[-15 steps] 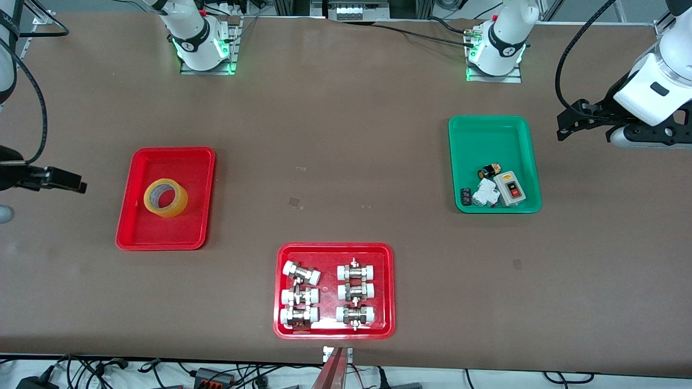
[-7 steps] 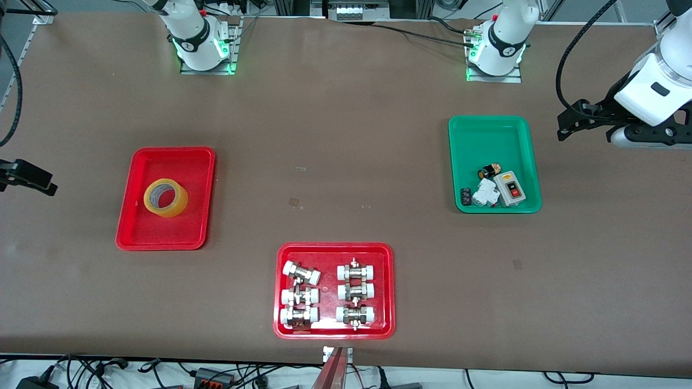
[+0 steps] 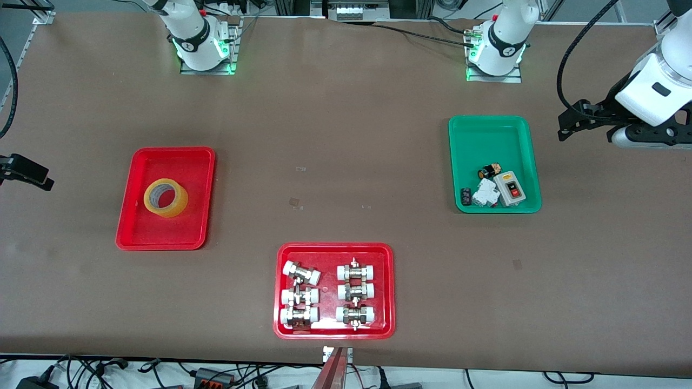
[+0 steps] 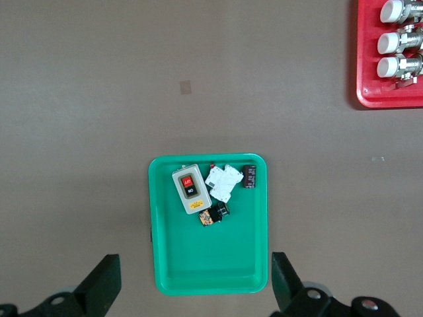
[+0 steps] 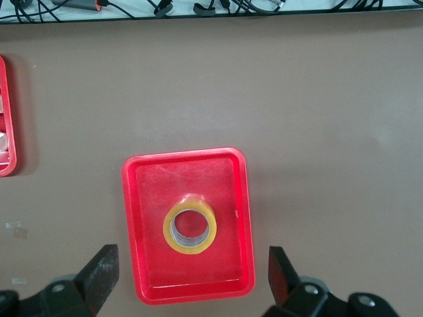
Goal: Left arm passes tape to right arm into tray
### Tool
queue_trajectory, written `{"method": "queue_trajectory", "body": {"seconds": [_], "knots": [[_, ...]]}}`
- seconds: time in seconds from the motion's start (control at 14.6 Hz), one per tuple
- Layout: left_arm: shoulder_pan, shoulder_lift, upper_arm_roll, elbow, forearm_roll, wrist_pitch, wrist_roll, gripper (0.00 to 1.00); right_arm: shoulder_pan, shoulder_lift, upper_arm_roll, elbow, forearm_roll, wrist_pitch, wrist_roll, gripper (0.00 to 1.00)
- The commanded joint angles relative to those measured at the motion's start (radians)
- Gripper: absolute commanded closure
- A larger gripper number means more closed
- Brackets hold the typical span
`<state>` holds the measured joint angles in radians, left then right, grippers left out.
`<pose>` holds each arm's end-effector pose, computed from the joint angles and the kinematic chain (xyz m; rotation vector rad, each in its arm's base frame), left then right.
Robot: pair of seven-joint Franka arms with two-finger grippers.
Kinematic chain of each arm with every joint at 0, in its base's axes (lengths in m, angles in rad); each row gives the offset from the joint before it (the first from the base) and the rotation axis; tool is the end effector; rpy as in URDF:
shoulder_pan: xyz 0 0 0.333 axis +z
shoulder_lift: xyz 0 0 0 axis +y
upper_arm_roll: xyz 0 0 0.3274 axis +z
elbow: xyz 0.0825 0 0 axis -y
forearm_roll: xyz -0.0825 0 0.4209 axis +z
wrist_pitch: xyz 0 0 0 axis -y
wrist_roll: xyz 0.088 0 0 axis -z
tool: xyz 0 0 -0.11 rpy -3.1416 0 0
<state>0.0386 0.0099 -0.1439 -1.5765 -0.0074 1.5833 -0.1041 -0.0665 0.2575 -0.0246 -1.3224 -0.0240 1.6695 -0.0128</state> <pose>0.5922 -0.0630 0.6253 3.1331 -0.0017 -0.0061 0.6794 -0.0622 0.6057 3.1015 -0.1178 0.1367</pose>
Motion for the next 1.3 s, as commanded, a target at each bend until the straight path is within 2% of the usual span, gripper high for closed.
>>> {"method": "queue_trajectory", "body": {"seconds": [0.0, 0.14, 0.34, 0.55, 1.23], "knots": [[0.004, 0.010, 0.001, 0.029, 0.009, -0.025, 0.011, 0.00, -0.021, -0.052, 0.023, -0.061, 0.006, 0.006, -0.019, 0.00], [0.004, 0.010, 0.001, 0.029, 0.009, -0.025, 0.011, 0.00, -0.021, -0.098, 0.023, -0.133, 0.004, 0.025, -0.025, 0.00], [0.009, 0.010, 0.001, 0.029, 0.009, -0.025, 0.011, 0.00, -0.019, -0.205, 0.023, -0.306, 0.001, 0.108, -0.027, 0.00], [0.009, 0.012, 0.001, 0.029, 0.009, -0.025, 0.011, 0.00, -0.019, -0.277, 0.023, -0.397, -0.007, 0.111, -0.032, 0.00], [0.009, 0.010, 0.001, 0.029, 0.009, -0.025, 0.011, 0.00, -0.016, -0.317, 0.026, -0.414, 0.009, 0.038, -0.081, 0.00]]}}
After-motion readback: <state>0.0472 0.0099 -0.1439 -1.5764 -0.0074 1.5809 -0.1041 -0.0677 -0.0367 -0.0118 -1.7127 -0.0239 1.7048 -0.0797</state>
